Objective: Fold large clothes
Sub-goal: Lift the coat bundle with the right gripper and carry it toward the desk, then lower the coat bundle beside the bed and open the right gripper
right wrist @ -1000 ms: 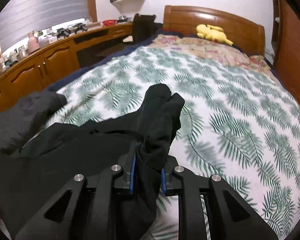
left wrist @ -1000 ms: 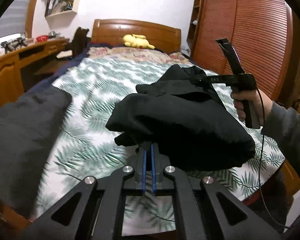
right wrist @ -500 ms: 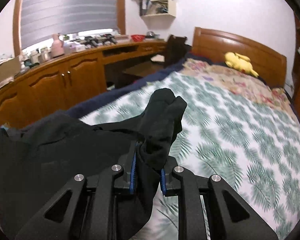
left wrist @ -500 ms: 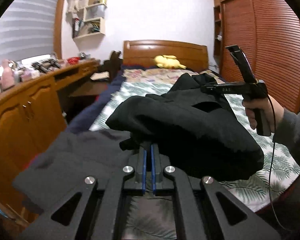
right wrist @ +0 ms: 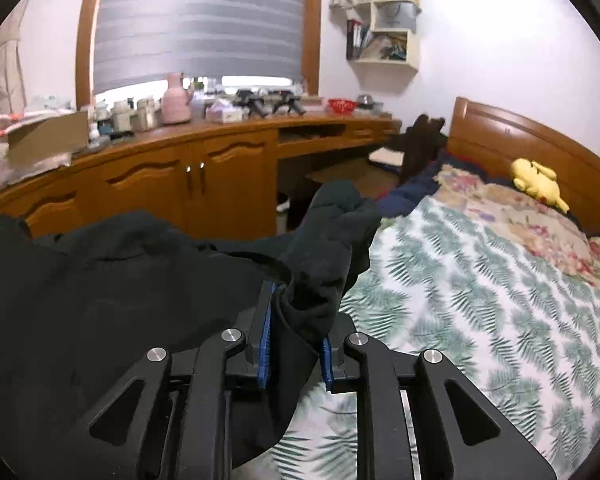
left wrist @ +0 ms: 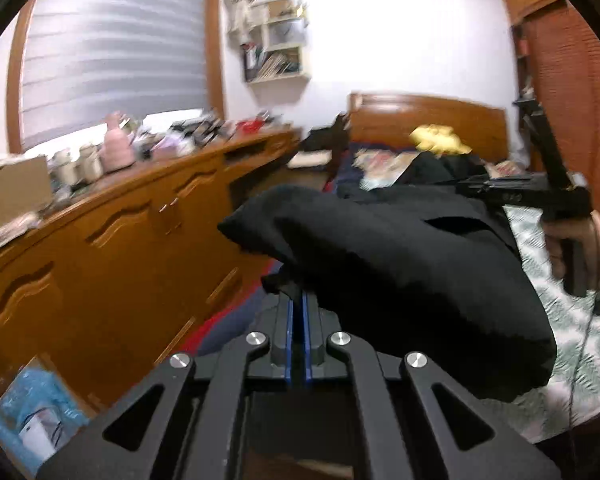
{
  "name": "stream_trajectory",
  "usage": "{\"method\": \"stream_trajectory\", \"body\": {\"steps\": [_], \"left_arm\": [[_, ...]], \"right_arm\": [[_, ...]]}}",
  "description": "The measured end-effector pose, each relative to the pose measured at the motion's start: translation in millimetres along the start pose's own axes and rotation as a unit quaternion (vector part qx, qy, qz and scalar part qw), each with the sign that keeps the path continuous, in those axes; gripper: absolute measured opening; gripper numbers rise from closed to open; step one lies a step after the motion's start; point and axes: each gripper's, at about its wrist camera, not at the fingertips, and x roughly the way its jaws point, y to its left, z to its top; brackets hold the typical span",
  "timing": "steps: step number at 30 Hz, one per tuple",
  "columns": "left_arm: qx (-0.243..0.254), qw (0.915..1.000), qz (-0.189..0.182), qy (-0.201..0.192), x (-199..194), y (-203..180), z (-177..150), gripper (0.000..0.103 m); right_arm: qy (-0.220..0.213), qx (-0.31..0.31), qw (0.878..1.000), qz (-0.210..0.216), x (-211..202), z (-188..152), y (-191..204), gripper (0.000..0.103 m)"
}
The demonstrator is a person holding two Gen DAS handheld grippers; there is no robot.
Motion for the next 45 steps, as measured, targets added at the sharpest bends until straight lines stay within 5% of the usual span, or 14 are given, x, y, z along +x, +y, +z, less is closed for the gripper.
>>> {"method": "stream_trajectory", "body": {"steps": [5,10,17,24,32,39,45], "left_arm": [[-0.024,0.9934,0.019,0.110,39.6,29.9,-60.5,0.004],[-0.040,0.9935,0.019,0.105,28.5,36.2,-87.1,0.008],[-0.029,0.9974,0.022,0.062,-6.3,33.4,-64.0,0.010],[-0.016,0.9993,-0.019,0.027,-11.6,6.6,-29.8,0.011],[-0.027,0.9951,-0.030,0.090,47.1,2.8,-36.4,0.011],[-0.045,0.9917,-0.025,0.118,61.3,8.1,-48.1,0.011],[-0.042,0.9925,-0.014,0.114,51.8,2.9,-47.4,0.011]], "right_arm": [[0.106,-0.013,0.994,0.029,52.8,-29.9,41.5,0.032],[0.115,-0.045,0.992,0.026,55.7,-60.2,57.5,0.059],[0.097,-0.036,0.994,0.034,39.0,-60.3,53.4,0.060],[0.083,-0.036,0.994,0.067,19.4,-71.5,58.2,0.060],[0.089,-0.065,0.988,0.106,23.3,-85.3,84.4,0.060],[0.124,-0.041,0.990,0.044,88.1,-112.0,79.6,0.061],[0.120,-0.042,0.991,0.039,72.5,-109.9,79.7,0.061]]}}
